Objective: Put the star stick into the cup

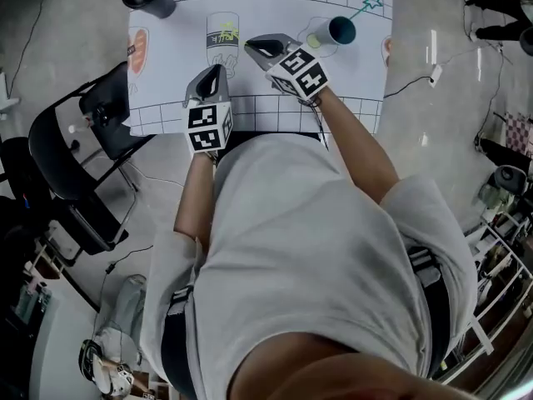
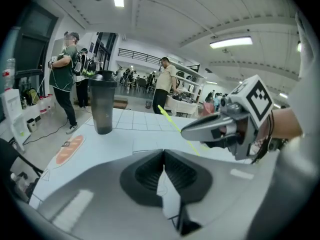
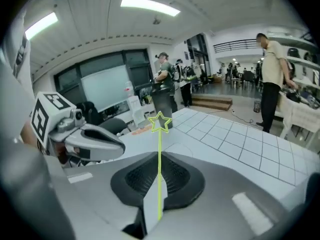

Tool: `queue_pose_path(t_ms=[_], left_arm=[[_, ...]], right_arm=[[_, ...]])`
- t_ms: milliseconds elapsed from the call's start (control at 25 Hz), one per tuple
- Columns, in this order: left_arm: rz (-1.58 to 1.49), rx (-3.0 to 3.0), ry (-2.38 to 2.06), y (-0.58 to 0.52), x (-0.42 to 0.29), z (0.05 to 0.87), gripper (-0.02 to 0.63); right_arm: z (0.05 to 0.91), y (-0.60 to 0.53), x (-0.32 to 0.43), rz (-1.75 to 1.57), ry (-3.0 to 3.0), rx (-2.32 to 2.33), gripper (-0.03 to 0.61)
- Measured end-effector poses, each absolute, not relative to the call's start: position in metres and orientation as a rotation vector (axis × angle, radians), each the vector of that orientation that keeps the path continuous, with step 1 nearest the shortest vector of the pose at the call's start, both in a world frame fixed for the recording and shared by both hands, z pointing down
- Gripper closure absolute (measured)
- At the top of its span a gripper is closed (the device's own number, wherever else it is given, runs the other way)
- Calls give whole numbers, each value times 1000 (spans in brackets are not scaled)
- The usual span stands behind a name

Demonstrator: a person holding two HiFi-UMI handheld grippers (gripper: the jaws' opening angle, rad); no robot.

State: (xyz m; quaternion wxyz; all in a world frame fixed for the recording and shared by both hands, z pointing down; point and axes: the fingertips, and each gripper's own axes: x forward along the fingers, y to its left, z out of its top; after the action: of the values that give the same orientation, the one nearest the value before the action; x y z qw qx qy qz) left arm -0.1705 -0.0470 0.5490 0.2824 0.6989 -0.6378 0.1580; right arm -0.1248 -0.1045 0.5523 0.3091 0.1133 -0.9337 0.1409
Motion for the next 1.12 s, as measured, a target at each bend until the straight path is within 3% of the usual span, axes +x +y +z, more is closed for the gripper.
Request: queue_pose_path(t_ms=[440,800,1120], left_arm=[[457,2113,-1541,-93,-95,521,609],[428,2247,-1479,-132,-45,493,609],[418,2266,-1480,-147,-22,483,609]], right_arm=[[458,-153,-44,550,-2831,717,560],[385,-193,22,337,-2935,988,561],[374,-220,40,24,-2866,917,560]])
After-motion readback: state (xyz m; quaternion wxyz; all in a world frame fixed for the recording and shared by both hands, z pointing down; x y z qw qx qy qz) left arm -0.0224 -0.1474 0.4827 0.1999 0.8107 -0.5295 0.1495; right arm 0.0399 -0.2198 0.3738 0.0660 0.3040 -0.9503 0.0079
